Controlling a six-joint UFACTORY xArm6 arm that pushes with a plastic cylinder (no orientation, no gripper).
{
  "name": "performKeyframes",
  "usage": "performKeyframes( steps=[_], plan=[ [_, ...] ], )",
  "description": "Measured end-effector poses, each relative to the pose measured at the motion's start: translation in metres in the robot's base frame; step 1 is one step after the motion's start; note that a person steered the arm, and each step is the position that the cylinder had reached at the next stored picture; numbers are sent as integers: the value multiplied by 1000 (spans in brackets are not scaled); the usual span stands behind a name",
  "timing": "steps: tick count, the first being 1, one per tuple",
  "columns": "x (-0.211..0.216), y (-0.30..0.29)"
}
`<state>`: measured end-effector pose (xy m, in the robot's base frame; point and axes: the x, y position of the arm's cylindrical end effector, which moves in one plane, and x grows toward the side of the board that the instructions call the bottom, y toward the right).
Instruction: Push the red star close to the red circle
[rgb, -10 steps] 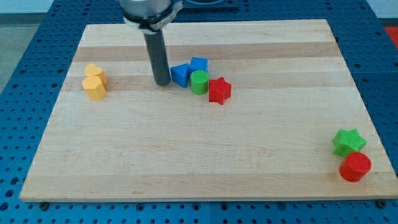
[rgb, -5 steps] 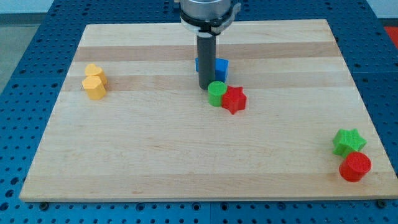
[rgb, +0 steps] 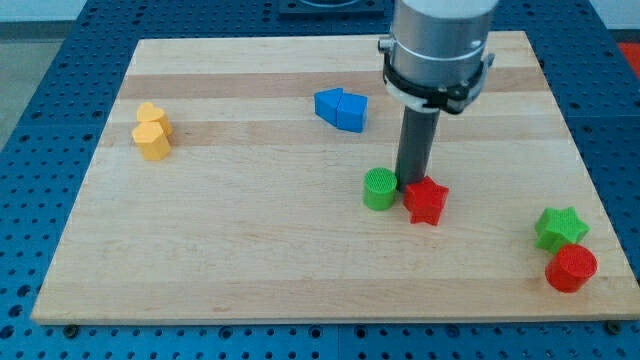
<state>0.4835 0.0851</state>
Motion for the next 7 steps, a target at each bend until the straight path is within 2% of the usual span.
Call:
performKeyframes(
  steps=[3, 7],
  plan=[
    [58, 0],
    [74, 70]
  ],
)
